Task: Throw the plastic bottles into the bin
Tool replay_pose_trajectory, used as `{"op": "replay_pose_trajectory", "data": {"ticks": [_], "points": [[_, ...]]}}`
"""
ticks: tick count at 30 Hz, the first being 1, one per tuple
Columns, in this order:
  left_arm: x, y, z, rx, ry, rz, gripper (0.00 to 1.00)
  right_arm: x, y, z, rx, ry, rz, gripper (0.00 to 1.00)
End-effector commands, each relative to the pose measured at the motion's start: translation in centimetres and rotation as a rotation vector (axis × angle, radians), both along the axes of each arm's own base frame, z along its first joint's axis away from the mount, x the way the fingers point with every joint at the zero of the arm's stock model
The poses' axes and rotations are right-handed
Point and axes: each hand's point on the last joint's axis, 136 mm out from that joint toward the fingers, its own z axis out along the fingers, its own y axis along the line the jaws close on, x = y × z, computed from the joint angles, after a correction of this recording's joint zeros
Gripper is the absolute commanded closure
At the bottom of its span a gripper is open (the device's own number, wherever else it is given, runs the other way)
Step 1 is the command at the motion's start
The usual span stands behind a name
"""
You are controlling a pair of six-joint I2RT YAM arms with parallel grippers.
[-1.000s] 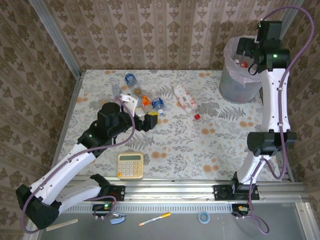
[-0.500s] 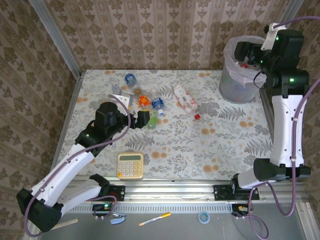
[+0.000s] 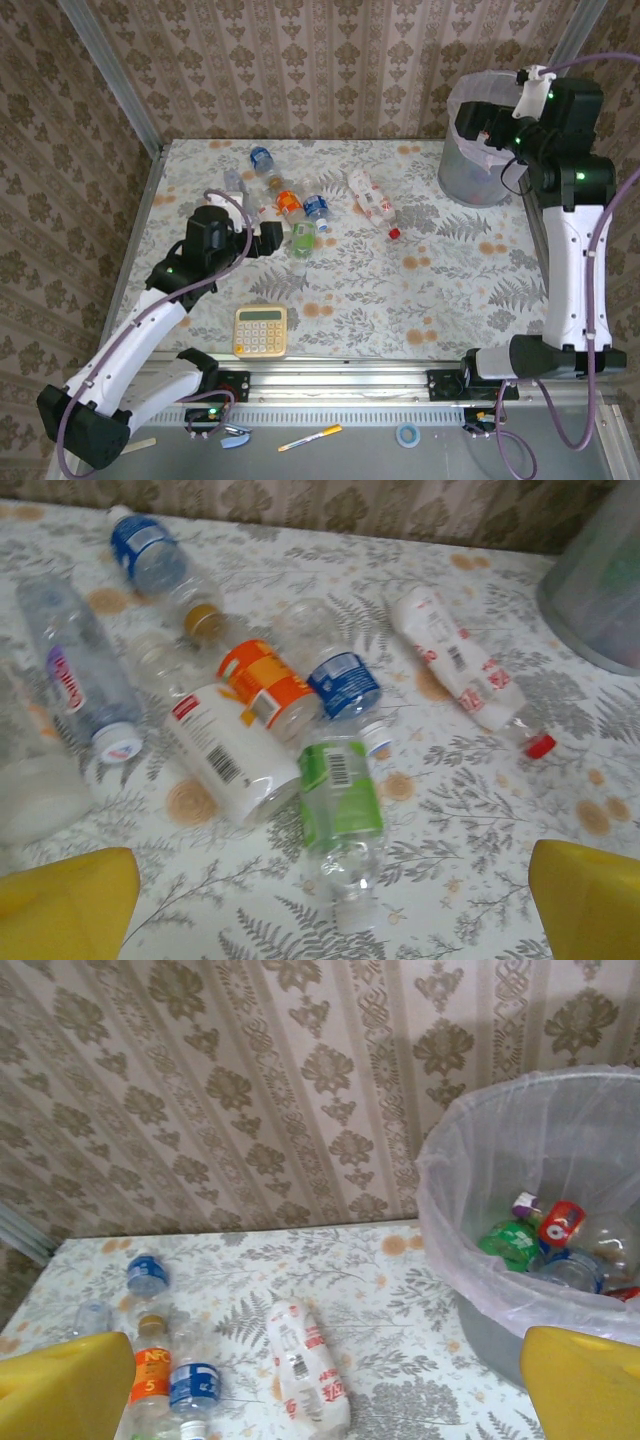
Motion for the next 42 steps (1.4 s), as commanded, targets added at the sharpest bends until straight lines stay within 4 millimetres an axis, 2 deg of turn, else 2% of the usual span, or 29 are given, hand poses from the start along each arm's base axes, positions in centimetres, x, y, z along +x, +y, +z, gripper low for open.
{"op": "replay_pose_trajectory", "data": {"ticks": [1,5,8,12,17,24,30,42], "points": [[-0.4,2.2,-1.8,0.022,0.084,0.098,0.0,-1.1,1.5,1.1,0.04,-0.047,0.064,0.0],[-0.7,5.4,-4.5,0.071,0.193,0.234,0.0,-2.2,2.8,1.1,0.085,-0.064,0.131,0.0],[-1.2,7.1,-6.7,0.108,0.275,0.307,0.0,-3.0,3.8,0.8,0.101,-0.059,0.174,0.0],[-1.9,9.0,-9.7,0.159,0.388,0.399,0.0,-3.6,4.6,-0.4,0.112,-0.035,0.203,0.0],[-2.1,10.4,-12.3,0.209,0.479,0.462,0.05,-4.0,4.6,-2.1,0.121,-0.005,0.197,0.0],[-1.6,11.5,-15.8,0.21,0.565,0.533,0.09,-4.5,4.9,-3.8,0.131,0.032,0.209,0.0],[-1.0,12.2,-18.4,0.199,0.617,0.556,0.17,-4.5,5.0,-5.5,0.148,0.06,0.211,0.0],[1.1,12.6,-20.8,0.165,0.645,0.559,0.25,-4.5,5.3,-7.1,0.164,0.097,0.221,0.0]]}}
